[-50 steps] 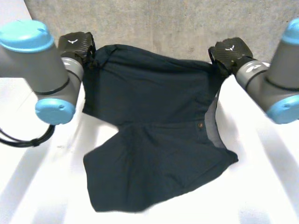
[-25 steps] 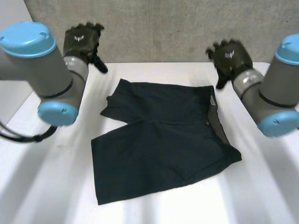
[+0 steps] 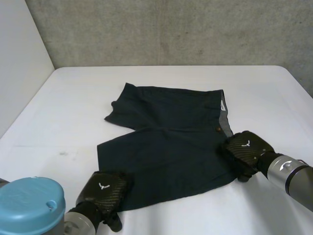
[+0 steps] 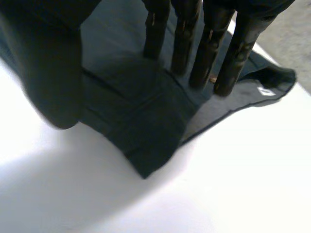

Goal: Fold the shorts.

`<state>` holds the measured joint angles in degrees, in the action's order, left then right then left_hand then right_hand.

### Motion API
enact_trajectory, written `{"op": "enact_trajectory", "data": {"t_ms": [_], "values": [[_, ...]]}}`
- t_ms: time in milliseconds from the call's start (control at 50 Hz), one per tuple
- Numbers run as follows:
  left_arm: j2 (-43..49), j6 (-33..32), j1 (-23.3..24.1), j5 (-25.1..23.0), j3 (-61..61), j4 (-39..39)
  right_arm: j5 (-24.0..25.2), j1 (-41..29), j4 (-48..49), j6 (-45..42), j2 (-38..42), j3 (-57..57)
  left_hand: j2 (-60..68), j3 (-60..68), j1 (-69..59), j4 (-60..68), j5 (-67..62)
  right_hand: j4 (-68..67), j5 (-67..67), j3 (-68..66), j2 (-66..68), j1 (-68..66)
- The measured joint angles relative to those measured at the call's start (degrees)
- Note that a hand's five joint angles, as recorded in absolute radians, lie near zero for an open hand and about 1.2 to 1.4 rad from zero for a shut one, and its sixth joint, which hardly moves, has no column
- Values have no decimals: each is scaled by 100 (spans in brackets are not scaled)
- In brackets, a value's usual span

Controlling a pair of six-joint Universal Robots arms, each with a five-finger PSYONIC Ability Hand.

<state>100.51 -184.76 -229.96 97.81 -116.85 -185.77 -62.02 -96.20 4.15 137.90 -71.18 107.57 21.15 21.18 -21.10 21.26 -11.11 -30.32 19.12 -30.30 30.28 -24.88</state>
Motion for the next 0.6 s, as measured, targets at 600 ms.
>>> {"op": "enact_trajectory", "data": {"t_ms": [600], "values": [[1015,-90,100,84,495,-857,-78,-33,438,157,83,71,4356,4317,-4271,4347,-4315,-3777,3655,-3735,3716,-3014]]}}
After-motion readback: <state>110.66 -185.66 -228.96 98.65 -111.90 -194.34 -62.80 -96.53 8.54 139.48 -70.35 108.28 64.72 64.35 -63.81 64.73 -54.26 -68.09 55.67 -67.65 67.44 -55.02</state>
